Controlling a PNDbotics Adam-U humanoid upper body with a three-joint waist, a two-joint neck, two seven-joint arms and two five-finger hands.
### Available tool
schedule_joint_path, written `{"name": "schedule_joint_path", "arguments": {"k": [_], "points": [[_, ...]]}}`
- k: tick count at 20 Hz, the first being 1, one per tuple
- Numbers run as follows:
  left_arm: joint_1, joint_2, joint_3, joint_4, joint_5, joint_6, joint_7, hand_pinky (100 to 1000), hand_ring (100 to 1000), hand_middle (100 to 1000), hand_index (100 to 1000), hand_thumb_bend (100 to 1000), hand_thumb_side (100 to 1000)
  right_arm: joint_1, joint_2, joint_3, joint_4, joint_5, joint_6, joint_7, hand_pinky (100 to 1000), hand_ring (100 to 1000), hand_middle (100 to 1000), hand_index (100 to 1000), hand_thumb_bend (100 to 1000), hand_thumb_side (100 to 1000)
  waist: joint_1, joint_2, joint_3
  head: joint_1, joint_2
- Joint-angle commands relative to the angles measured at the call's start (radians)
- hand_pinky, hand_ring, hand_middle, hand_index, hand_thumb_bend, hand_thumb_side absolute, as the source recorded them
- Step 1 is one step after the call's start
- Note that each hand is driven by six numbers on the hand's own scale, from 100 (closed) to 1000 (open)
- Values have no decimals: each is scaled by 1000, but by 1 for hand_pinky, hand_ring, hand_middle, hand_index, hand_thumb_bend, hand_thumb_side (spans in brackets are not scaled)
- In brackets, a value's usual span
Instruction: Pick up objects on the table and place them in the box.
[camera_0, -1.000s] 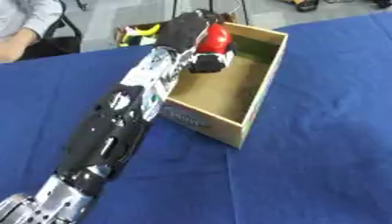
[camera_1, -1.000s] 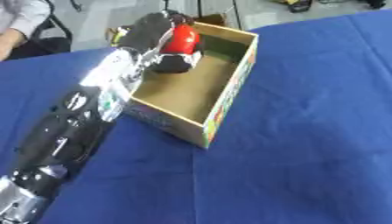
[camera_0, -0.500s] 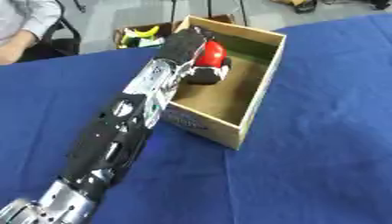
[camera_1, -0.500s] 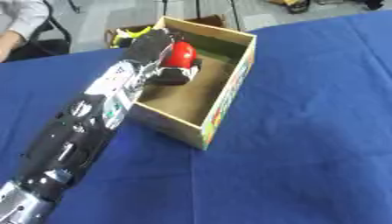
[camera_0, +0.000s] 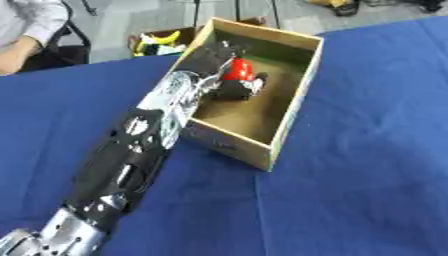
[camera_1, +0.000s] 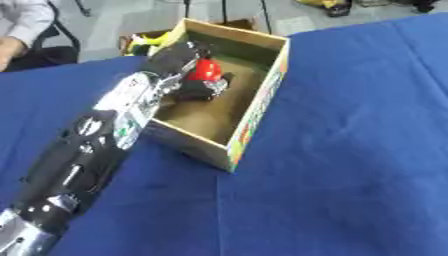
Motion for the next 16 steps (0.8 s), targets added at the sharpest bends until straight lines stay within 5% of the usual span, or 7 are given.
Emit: {"name": "schedule_joint_path", "arguments": {"k": [1, 10, 16], "points": [[-1, 31, 13, -46, 6, 15, 14, 714, 840, 748, 942, 623, 1000, -1, -8, -4, -15, -3, -1, 0, 788, 836, 761, 772, 100, 1000, -14, -23, 5, -4, 6], [11, 86, 34, -350, 218, 55, 268, 589, 744, 663, 910, 515, 1000, 21, -10, -10, -15, -8, 4, -5, 788, 835, 760, 773, 100, 1000, -27, -59, 44, -13, 27], [51, 125, 55, -566, 460, 100, 322, 495, 658, 594, 895, 503, 1000, 37, -13, -15, -15, -16, 8, -10, 787, 835, 760, 773, 100, 1000, -34, -94, 75, -24, 51]]}}
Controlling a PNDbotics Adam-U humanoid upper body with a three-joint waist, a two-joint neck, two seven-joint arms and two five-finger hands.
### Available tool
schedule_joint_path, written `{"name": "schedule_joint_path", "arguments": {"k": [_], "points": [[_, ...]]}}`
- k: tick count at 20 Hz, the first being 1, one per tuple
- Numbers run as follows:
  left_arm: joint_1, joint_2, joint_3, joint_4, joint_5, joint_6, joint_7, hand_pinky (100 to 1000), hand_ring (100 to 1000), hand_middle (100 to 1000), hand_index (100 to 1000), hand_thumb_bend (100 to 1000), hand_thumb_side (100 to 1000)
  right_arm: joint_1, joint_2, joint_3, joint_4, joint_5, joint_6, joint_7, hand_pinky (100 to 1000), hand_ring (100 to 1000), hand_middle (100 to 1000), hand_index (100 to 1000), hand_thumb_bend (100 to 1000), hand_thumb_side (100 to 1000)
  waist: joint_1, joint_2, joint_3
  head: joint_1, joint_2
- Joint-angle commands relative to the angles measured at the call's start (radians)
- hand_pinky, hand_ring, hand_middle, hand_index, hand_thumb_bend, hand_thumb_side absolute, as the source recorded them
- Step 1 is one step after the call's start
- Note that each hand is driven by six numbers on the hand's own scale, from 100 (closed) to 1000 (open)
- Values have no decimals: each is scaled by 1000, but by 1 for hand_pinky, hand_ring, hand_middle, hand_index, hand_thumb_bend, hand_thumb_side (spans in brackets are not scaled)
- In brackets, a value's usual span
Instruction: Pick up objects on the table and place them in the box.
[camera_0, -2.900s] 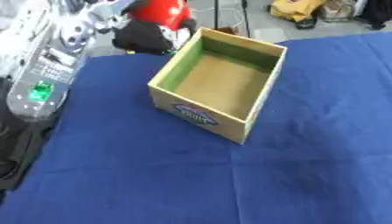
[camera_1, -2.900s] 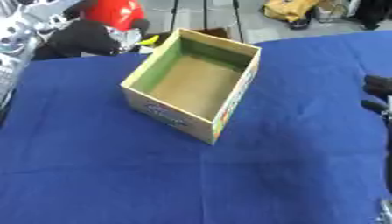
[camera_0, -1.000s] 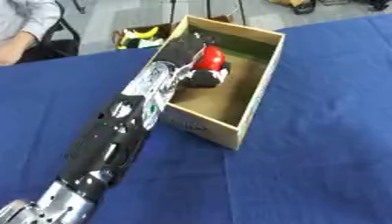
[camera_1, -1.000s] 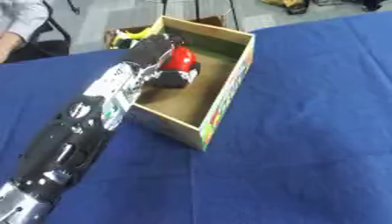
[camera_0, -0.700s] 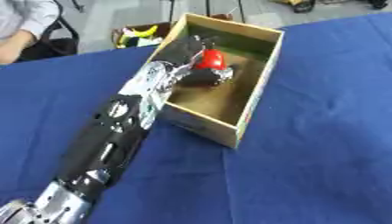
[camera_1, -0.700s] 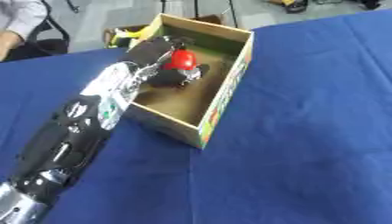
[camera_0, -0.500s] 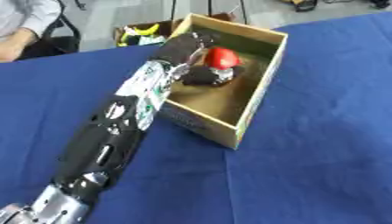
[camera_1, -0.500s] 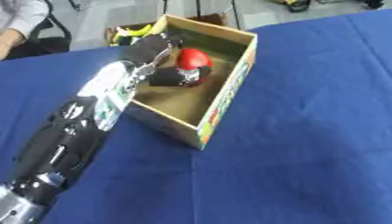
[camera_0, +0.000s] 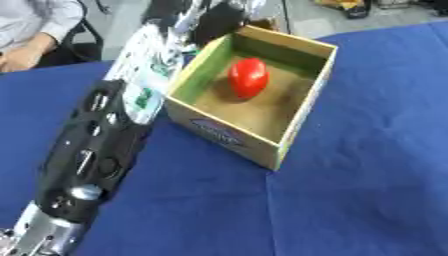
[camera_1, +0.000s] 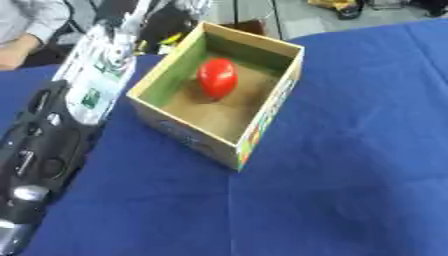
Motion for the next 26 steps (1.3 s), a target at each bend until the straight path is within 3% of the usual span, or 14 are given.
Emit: {"name": "schedule_joint_path", "arguments": {"k": [1, 2, 5, 8, 11, 12, 15, 18, 21, 22, 26], "points": [[17, 43, 25, -124, 167, 34, 20, 492, 655, 592, 895, 501, 1000, 1, -12, -9, -15, -12, 3, -5, 787, 835, 760, 773, 100, 1000, -13, -36, 8, -9, 17], [39, 55, 26, -161, 226, 47, 23, 478, 640, 587, 892, 431, 1000, 4, -13, -11, -15, -14, 3, -7, 786, 835, 760, 773, 100, 1000, -15, -43, 14, -12, 22], [130, 105, 17, -285, 343, 74, 14, 479, 636, 587, 889, 413, 1000, 10, -13, -17, -15, -20, 3, -13, 785, 834, 760, 773, 100, 1000, -23, -63, 35, -22, 38], [236, 131, 11, -394, 399, 87, -5, 451, 612, 573, 885, 380, 1000, 15, -8, -24, -15, -32, 2, -23, 785, 834, 760, 772, 100, 1000, -31, -78, 57, -30, 48], [343, 145, 19, -496, 433, 89, -12, 418, 580, 556, 877, 407, 1000, 20, -3, -31, -15, -34, 2, -30, 784, 833, 760, 772, 100, 1000, -47, -91, 77, -37, 53], [373, 150, 21, -521, 445, 87, -15, 401, 565, 547, 874, 349, 1000, 21, -2, -33, -15, -35, 1, -32, 783, 833, 757, 772, 100, 1000, -52, -95, 82, -39, 54], [461, 155, 33, -543, 489, 49, -6, 384, 549, 538, 864, 305, 1000, 24, 0, -39, -15, -39, -2, -42, 783, 832, 756, 772, 100, 1000, -62, -108, 97, -45, 59], [545, 107, 54, -545, 495, -16, 5, 376, 535, 538, 872, 390, 1000, 33, 3, -45, -15, -40, -1, -49, 782, 832, 757, 772, 100, 1000, -72, -118, 120, -62, 58], [619, 29, 76, -546, 485, -84, 12, 372, 526, 530, 867, 386, 1000, 35, 3, -50, -15, -38, -2, -56, 780, 832, 756, 772, 100, 1000, -85, -117, 140, -73, 58], [643, 8, 84, -546, 481, -103, 20, 365, 517, 522, 860, 345, 1000, 34, 3, -51, -15, -38, -3, -58, 778, 831, 756, 771, 100, 1000, -89, -118, 144, -74, 58], [723, -64, 109, -546, 454, -140, 65, 358, 507, 513, 852, 328, 1000, 35, 3, -53, -15, -41, -7, -66, 770, 829, 754, 770, 100, 1000, -102, -120, 156, -85, 60]]}}
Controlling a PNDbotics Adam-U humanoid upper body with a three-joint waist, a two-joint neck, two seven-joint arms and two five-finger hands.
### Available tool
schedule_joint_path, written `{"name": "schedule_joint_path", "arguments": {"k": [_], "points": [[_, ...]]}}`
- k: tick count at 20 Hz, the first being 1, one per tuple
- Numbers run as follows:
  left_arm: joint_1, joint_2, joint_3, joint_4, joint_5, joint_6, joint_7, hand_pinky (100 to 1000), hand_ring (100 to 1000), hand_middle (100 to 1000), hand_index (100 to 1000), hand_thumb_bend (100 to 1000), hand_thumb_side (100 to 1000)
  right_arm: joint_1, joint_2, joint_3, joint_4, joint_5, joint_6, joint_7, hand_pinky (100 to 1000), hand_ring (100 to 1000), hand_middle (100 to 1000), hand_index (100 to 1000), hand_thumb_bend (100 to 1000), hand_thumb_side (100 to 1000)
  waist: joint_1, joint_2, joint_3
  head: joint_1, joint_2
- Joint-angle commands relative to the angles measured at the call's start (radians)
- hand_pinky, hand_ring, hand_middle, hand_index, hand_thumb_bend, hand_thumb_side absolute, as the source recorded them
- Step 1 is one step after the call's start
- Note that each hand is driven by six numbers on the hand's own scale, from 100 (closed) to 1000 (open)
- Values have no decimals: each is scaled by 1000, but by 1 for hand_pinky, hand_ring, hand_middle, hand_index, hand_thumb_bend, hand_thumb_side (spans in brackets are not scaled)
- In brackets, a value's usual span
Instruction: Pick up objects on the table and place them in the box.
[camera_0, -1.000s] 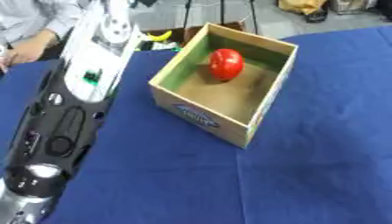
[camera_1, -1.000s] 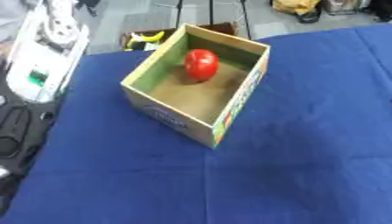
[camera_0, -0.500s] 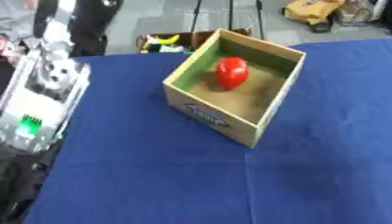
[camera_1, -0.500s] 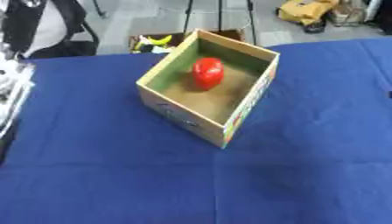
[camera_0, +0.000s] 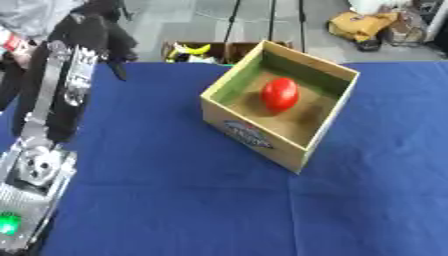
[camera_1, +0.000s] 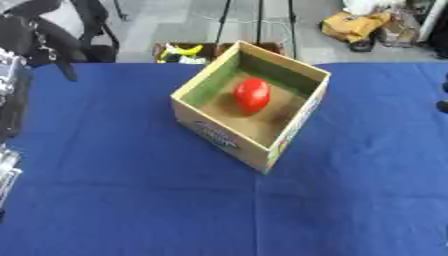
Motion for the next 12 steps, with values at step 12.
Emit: {"name": "schedule_joint_path", "arguments": {"k": [12], "points": [[98, -89, 42, -19, -68, -103, 116, 326, 486, 499, 839, 275, 1000, -7, -6, -12, -15, -16, -25, -30, 768, 822, 748, 769, 100, 1000, -28, -27, 11, 15, -78]]}}
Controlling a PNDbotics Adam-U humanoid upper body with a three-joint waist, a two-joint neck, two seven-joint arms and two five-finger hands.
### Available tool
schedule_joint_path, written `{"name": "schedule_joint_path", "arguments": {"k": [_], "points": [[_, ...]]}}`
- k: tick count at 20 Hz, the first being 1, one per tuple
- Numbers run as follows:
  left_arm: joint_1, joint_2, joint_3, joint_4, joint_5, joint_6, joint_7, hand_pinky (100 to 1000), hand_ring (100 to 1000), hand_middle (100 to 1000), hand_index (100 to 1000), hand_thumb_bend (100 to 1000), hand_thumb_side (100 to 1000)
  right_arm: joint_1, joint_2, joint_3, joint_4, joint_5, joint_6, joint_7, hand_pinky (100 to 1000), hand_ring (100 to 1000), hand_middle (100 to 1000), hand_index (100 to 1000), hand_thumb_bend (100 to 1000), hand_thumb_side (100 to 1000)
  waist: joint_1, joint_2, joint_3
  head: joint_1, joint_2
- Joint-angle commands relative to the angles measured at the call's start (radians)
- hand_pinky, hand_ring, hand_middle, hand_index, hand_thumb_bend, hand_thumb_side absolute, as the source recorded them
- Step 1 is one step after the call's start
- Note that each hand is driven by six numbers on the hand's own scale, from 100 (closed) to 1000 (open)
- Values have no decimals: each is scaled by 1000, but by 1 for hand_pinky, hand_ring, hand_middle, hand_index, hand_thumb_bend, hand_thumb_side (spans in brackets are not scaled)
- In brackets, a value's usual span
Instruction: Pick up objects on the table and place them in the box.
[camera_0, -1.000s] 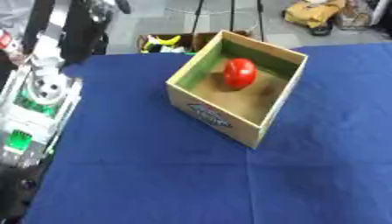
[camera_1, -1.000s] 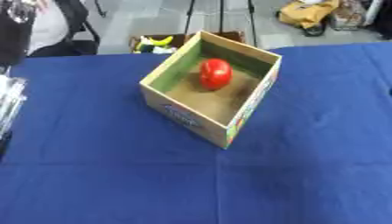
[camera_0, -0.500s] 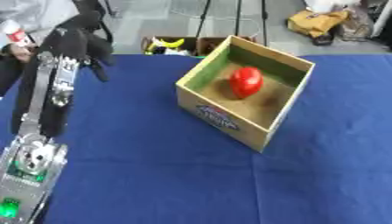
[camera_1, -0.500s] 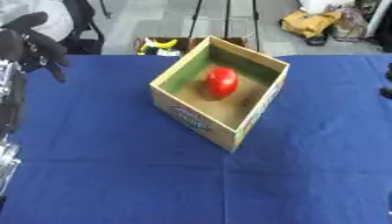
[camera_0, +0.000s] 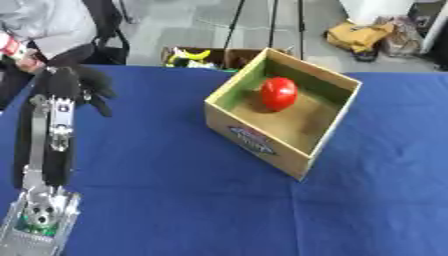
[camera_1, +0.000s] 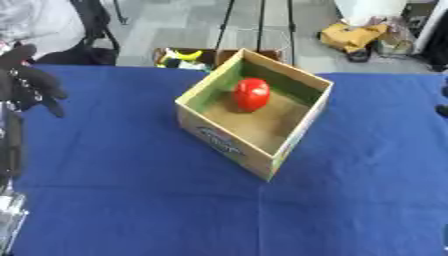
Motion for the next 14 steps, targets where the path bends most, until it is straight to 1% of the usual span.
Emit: {"name": "schedule_joint_path", "arguments": {"k": [1, 6, 14], "points": [[5, -3, 14, -19, -6, -23, 8, 324, 484, 498, 836, 267, 1000, -7, -7, -7, -15, -8, -4, -8, 769, 822, 748, 769, 100, 1000, 0, -22, 2, 8, -30], [18, -10, 23, -19, -4, -37, 17, 319, 479, 495, 834, 258, 1000, -6, -9, -7, -15, -9, -7, -10, 769, 821, 748, 770, 100, 1000, -1, -25, 7, 9, -29], [22, -15, 29, -19, -6, -41, 10, 317, 477, 495, 835, 256, 1000, -2, -6, -6, -15, -6, -4, -9, 770, 820, 747, 770, 100, 1000, -4, -21, 15, 9, -42]]}}
